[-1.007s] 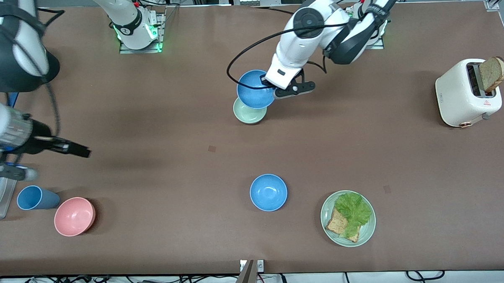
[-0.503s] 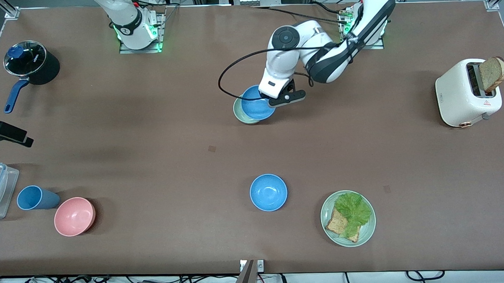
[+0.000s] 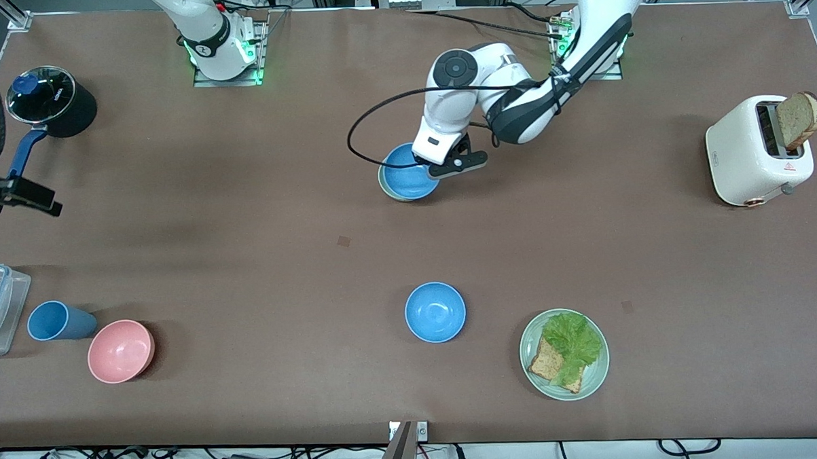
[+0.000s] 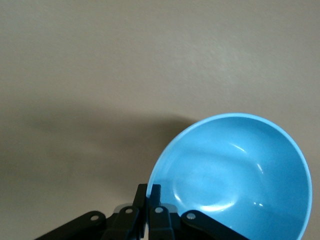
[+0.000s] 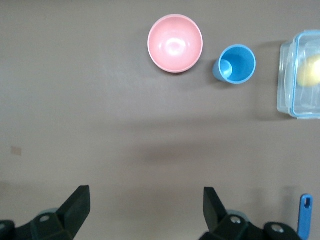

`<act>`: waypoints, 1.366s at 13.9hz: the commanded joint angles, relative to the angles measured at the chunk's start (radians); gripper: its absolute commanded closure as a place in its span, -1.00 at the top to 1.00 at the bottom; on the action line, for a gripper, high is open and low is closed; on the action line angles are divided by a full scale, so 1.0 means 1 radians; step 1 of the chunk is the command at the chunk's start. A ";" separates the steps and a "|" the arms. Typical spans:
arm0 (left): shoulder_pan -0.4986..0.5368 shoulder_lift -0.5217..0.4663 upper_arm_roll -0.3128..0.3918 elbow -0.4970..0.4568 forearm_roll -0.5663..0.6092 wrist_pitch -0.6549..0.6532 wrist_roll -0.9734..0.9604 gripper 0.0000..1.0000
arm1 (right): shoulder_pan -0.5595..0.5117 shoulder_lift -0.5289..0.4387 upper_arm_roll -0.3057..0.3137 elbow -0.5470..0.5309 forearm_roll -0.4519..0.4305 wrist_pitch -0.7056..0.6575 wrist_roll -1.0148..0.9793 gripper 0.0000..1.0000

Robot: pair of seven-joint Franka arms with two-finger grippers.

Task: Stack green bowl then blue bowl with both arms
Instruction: 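Open the left gripper to release the blue bowl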

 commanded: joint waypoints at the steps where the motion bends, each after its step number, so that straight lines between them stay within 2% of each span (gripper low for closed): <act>1: -0.043 0.028 0.005 0.029 0.033 -0.007 -0.042 -0.98 | 0.010 -0.143 0.003 -0.195 -0.021 0.065 -0.010 1.00; 3: -0.054 0.034 0.013 0.029 0.034 -0.008 -0.043 -0.92 | 0.007 -0.186 0.001 -0.260 -0.018 0.091 -0.007 1.00; 4: -0.054 0.037 0.013 0.029 0.034 -0.008 -0.043 -0.82 | 0.007 -0.197 0.001 -0.269 -0.017 0.094 -0.001 1.00; 5: -0.052 0.037 0.015 0.029 0.034 -0.008 -0.043 -0.59 | 0.007 -0.194 0.001 -0.263 -0.017 0.093 -0.001 1.00; 7: -0.020 0.027 0.013 0.032 0.034 -0.014 -0.031 -0.27 | 0.014 -0.193 0.001 -0.254 -0.021 0.081 -0.013 1.00; 11: 0.041 0.014 -0.010 0.069 0.034 -0.027 -0.030 -0.17 | 0.022 -0.184 0.003 -0.231 -0.014 0.079 0.001 1.00; 14: 0.099 -0.033 -0.017 0.074 0.031 -0.051 0.038 -0.09 | 0.022 -0.182 0.003 -0.231 -0.014 0.076 0.001 1.00; 15: 0.141 -0.038 -0.036 0.075 0.025 -0.060 0.064 0.07 | 0.025 -0.180 0.001 -0.231 -0.012 0.076 0.002 1.00; 17: 0.277 -0.033 -0.117 0.075 0.020 -0.074 0.152 0.16 | 0.027 -0.168 0.003 -0.231 -0.012 0.076 -0.006 1.00; 19: 0.388 -0.032 -0.178 0.086 0.020 -0.161 0.329 0.40 | 0.030 -0.167 0.003 -0.231 -0.012 0.076 -0.009 1.00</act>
